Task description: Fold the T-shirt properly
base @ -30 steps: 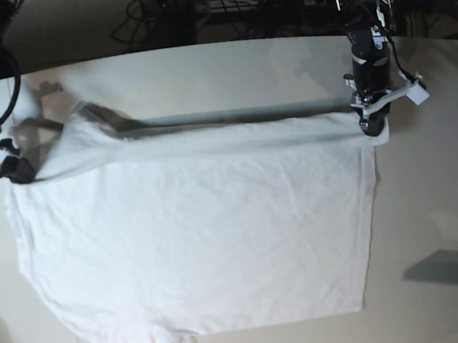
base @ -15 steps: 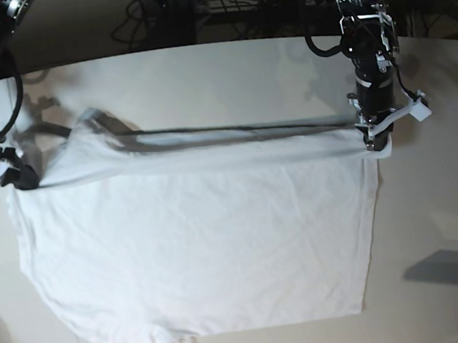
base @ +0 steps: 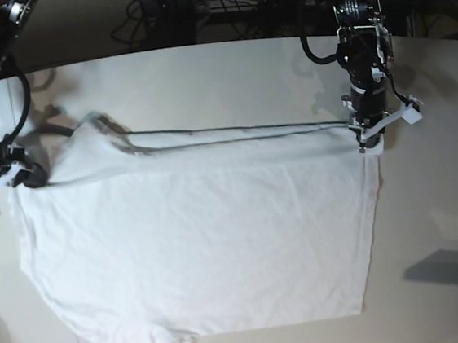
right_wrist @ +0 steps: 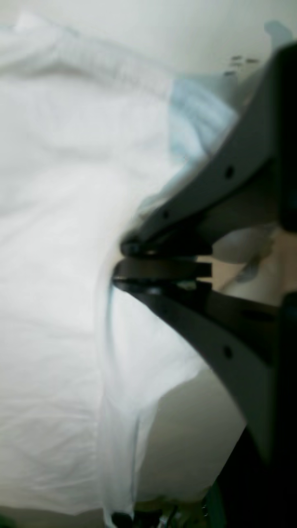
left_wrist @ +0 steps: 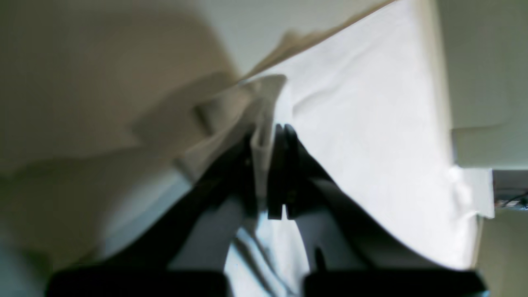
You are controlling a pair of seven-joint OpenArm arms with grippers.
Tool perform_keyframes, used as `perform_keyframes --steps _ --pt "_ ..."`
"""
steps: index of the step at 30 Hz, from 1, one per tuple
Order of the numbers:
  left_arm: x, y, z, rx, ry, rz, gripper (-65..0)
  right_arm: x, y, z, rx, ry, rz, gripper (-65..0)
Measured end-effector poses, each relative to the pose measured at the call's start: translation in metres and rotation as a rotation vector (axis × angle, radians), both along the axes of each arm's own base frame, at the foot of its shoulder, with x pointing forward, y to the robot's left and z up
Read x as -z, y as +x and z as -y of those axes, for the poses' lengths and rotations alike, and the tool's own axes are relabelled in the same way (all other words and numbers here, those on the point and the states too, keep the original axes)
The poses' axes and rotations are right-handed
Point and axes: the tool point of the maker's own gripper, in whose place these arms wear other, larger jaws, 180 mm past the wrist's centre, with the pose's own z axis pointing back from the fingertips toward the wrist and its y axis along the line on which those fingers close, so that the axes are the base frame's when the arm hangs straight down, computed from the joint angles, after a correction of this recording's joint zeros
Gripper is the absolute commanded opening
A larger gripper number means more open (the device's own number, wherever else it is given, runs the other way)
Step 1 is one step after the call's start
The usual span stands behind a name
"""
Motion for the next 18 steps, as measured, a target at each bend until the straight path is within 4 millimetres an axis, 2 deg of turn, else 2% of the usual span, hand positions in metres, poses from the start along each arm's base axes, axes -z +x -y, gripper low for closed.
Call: perform_keyframes --steps 4,6,11,15,18 --pt "0.002 -0.001 0.000 0.004 0.006 -0.006 -65.0 -0.003 0.004 0.002 0.015 -0.003 0.025 -50.5" --pt "0.002 -0.001 0.001 0.005 0.004 -0.007 -65.0 -0.007 0.009 0.005 0.033 -0.005 0.058 -47.4" --pt "0.002 -0.001 0.000 0.005 0.006 -0.008 -65.0 -0.016 0.008 0.013 0.071 -0.021 0.128 -47.2" --pt "0.002 -0.001 0.000 0.005 0.006 -0.007 -65.0 -0.053 -0.006 0.023 0.093 -0.069 0.281 -47.2" --pt "0.001 -0.001 0.000 0.007 0.006 -0.006 -65.0 -0.068 -0.021 0.009 0.022 -0.087 0.294 -47.2"
